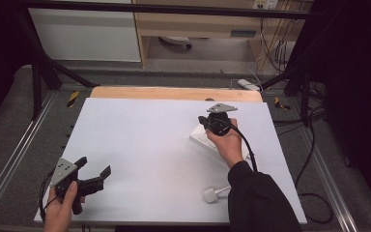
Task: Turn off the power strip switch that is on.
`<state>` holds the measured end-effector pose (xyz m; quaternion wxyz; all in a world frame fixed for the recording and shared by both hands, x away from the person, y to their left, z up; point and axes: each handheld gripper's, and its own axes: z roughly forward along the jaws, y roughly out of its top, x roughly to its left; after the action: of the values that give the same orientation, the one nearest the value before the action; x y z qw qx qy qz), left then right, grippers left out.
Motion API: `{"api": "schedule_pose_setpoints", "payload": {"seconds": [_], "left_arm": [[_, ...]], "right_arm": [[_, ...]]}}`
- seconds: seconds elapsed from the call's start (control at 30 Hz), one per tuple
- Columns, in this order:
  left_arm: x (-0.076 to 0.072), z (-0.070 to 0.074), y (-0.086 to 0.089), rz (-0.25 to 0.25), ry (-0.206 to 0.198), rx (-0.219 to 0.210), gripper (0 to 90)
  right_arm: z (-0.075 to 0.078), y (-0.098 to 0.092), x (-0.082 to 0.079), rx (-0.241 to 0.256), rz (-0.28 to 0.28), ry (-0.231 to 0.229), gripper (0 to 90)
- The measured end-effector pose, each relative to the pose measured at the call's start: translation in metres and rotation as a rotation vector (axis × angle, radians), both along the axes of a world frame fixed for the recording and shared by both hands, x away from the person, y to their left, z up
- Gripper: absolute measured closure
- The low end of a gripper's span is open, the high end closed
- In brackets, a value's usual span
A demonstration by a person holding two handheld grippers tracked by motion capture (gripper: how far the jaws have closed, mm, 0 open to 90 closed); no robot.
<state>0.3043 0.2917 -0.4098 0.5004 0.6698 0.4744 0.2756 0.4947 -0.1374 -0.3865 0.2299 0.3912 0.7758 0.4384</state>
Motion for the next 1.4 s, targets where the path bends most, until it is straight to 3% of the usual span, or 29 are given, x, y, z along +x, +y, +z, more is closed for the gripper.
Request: {"api": "schedule_pose_setpoints", "payload": {"seconds": [0.53,1.0,1.4], "left_arm": [[0.000,0.000,0.000,-0.001,0.001,0.001,5.2],[0.000,0.000,-0.001,-0.004,0.002,0.000,5.3],[0.000,0.000,-0.001,-0.009,0.005,0.007,5.3]], "right_arm": [[-0.012,0.003,0.002,-0.046,0.019,0.054,90.0],[-0.019,0.003,0.002,-0.063,0.024,0.076,90.0],[-0.035,-0.005,-0.003,-0.067,0.022,0.116,90.0]]}}
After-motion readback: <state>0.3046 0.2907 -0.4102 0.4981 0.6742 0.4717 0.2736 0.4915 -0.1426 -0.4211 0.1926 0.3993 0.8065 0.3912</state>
